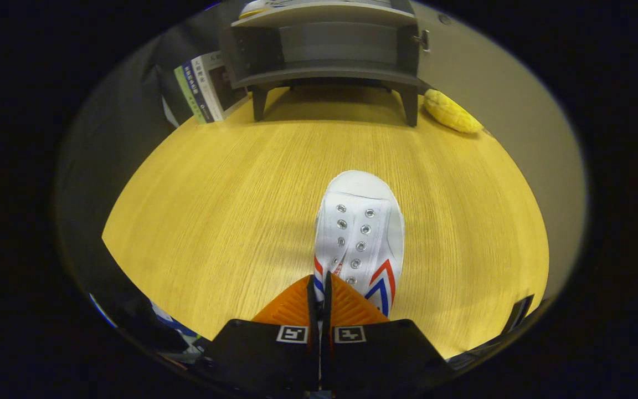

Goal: Open the shoe cabinet door, grab the shoes and put them into the shoe cabinet, then close the shoe cabinet door.

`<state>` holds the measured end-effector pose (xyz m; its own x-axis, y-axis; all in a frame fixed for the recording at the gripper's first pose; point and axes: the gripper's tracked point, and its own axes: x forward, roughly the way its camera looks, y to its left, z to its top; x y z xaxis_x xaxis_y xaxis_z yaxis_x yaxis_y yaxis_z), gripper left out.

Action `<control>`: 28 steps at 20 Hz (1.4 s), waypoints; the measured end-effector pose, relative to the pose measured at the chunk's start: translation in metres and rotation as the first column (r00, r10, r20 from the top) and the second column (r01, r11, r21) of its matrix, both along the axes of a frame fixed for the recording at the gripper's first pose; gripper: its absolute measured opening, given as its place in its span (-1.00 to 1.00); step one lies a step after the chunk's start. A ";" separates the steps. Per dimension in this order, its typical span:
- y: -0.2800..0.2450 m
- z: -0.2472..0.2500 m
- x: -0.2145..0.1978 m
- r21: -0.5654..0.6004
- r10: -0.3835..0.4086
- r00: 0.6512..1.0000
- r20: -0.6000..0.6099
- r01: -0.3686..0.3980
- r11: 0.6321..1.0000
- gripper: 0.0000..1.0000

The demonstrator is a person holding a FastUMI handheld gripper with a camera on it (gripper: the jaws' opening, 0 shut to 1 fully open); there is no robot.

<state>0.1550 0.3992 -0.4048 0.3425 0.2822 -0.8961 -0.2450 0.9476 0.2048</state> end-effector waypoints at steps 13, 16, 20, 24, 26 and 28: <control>0.003 0.135 0.050 0.217 -0.072 0.983 0.166 0.034 0.976 -0.98; -0.002 0.179 0.077 0.251 -0.086 0.966 0.245 0.022 0.968 -0.98; 0.009 0.241 0.111 0.303 -0.119 0.934 0.337 0.012 0.953 -0.98; 0.016 0.286 0.148 0.336 -0.142 0.900 0.412 -0.005 0.942 -0.98; 0.020 0.302 0.166 0.347 -0.152 0.888 0.434 -0.010 0.938 -0.98; 0.030 0.315 0.192 0.353 -0.161 0.874 0.458 -0.013 0.935 -0.98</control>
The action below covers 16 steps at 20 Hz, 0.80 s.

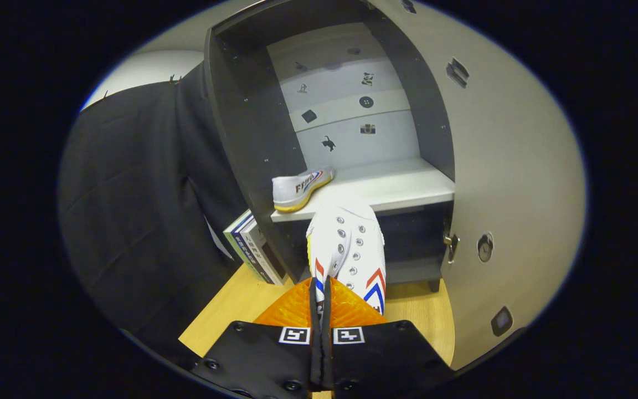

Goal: Open the shoe cabinet door, grab the shoes and put them into the shoe cabinet, then close the shoe cabinet door.

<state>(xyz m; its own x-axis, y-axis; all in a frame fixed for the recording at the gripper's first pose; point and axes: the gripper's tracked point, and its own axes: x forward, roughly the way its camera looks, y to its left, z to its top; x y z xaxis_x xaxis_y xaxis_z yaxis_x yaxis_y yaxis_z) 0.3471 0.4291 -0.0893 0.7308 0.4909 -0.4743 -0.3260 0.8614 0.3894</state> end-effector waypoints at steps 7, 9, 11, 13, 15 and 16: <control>0.015 0.032 0.105 0.029 -0.052 0.997 0.059 0.050 0.998 -0.98; 0.019 0.036 0.132 0.031 -0.069 0.996 0.061 0.067 0.997 -0.98; 0.022 0.035 0.159 0.024 -0.085 0.994 0.066 0.084 0.996 -0.98; 0.029 0.033 0.184 0.030 -0.095 0.993 0.064 0.094 0.995 -0.98; 0.036 0.026 0.209 0.018 -0.102 0.993 0.058 0.102 0.995 -0.98; 0.040 0.020 0.220 0.009 -0.109 0.992 0.058 0.109 0.994 -0.98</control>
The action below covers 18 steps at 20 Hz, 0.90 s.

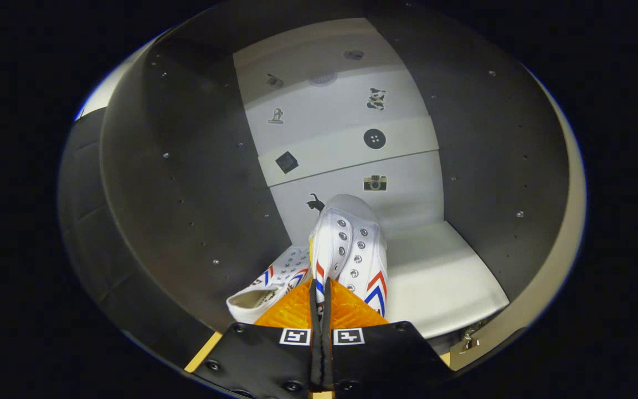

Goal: Open the shoe cabinet door, grab the shoes and put them into the shoe cabinet, then close the shoe cabinet door.

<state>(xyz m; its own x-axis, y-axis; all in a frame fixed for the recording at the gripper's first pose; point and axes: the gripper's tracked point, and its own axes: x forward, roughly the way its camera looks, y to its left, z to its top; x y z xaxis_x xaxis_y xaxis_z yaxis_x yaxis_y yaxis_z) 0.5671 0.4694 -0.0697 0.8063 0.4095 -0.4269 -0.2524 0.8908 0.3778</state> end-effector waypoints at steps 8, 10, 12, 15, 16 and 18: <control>0.021 -0.033 0.030 -0.035 -0.006 1.000 -0.029 0.005 0.999 -0.98; 0.021 -0.021 0.029 -0.043 -0.007 1.000 0.015 0.008 0.999 -0.92; 0.016 0.008 0.022 -0.044 -0.014 0.996 0.093 0.019 0.999 -0.29; -0.002 0.054 -0.007 -0.074 -0.041 0.978 0.203 0.057 0.996 0.66; -0.005 0.071 -0.020 -0.076 -0.040 0.970 0.240 0.060 0.995 0.97; -0.011 0.103 -0.057 -0.080 -0.023 0.950 0.311 0.050 0.996 0.95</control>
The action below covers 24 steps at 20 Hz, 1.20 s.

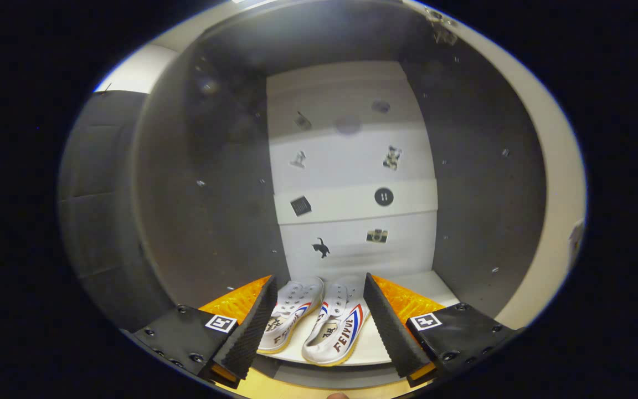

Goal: Open the shoe cabinet door, grab the shoes and put them into the shoe cabinet, then close the shoe cabinet door.

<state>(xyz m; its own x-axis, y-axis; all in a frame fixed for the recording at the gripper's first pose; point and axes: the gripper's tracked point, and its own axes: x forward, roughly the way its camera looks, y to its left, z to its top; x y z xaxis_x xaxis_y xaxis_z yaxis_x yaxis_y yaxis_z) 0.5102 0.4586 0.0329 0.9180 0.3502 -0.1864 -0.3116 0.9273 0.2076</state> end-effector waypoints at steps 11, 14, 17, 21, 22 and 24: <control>-0.071 0.072 -0.220 -0.035 0.075 0.984 0.164 -0.070 0.997 0.95; -0.102 0.080 -0.273 0.011 0.109 0.983 0.147 -0.112 0.994 0.95; -0.142 0.084 -0.312 0.041 0.120 0.983 0.136 -0.127 0.991 0.95; -0.189 0.086 -0.342 0.039 0.151 0.982 0.118 -0.156 0.987 0.95; -0.198 0.087 -0.350 0.036 0.162 0.979 0.121 -0.168 0.985 0.95; -0.221 0.091 -0.356 0.041 0.164 0.978 0.131 -0.171 0.984 0.95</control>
